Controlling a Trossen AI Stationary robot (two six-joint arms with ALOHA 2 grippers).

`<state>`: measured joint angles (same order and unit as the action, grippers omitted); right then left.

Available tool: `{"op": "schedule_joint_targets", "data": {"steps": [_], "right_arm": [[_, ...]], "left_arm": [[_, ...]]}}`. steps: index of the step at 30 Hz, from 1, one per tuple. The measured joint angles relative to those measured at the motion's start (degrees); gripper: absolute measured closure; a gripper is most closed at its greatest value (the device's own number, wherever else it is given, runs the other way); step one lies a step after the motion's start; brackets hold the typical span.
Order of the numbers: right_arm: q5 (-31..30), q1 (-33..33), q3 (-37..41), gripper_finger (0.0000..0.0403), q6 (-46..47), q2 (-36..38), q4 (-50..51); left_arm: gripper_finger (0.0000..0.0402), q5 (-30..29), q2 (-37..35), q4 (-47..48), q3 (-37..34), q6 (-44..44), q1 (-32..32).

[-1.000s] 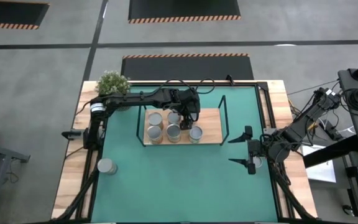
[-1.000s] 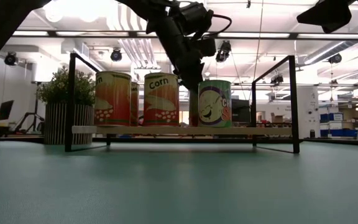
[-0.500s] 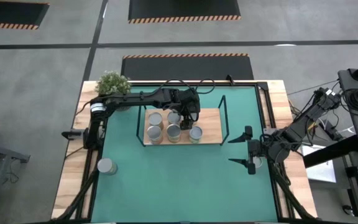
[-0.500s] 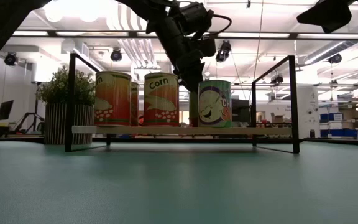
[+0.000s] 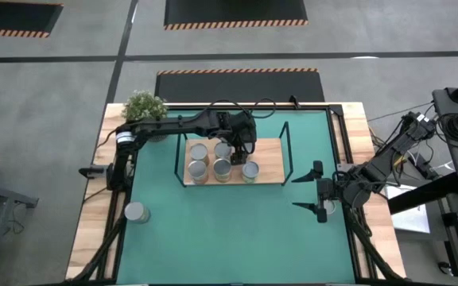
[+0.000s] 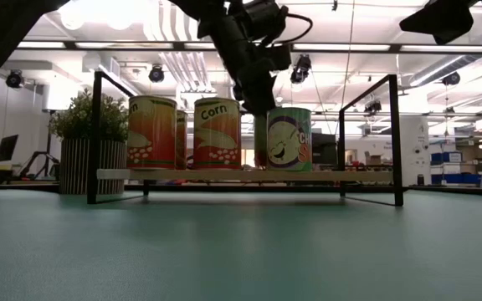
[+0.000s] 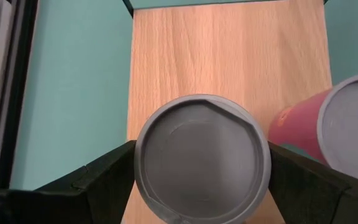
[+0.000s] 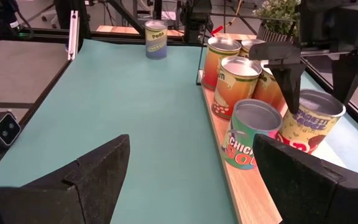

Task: Pick and place cans onto a shelf
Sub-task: Put the canned spaghetti sauce on the shelf

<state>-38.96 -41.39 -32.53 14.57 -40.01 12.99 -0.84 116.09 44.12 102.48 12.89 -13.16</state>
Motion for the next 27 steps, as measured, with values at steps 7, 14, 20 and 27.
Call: {"op": "schedule_joint_targets", "data": {"steps": [7, 14, 20, 27], "right_arm": [[0.0, 0.0, 0.0, 0.0076, 0.0, 0.0, 0.0], [0.0, 0.0, 0.0, 0.0076, 0.0, 0.0, 0.0], [0.0, 0.0, 0.0, 0.0076, 0.0, 0.0, 0.0], [0.0, 0.0, 0.0, 0.0076, 0.0, 0.0, 0.0]], "left_arm": [[0.0074, 0.4, 0.3, -0.4, -0.3, -0.1, 0.0], [0.0057, 0.5, 0.6, -0.3, -0.3, 0.4, 0.1], [0.0057, 1.5, 0.3, 4.7, 5.1, 1.3, 0.8], [0.0064, 1.4, 0.1, 7.3, 11.9, 2.1, 4.2]]}}
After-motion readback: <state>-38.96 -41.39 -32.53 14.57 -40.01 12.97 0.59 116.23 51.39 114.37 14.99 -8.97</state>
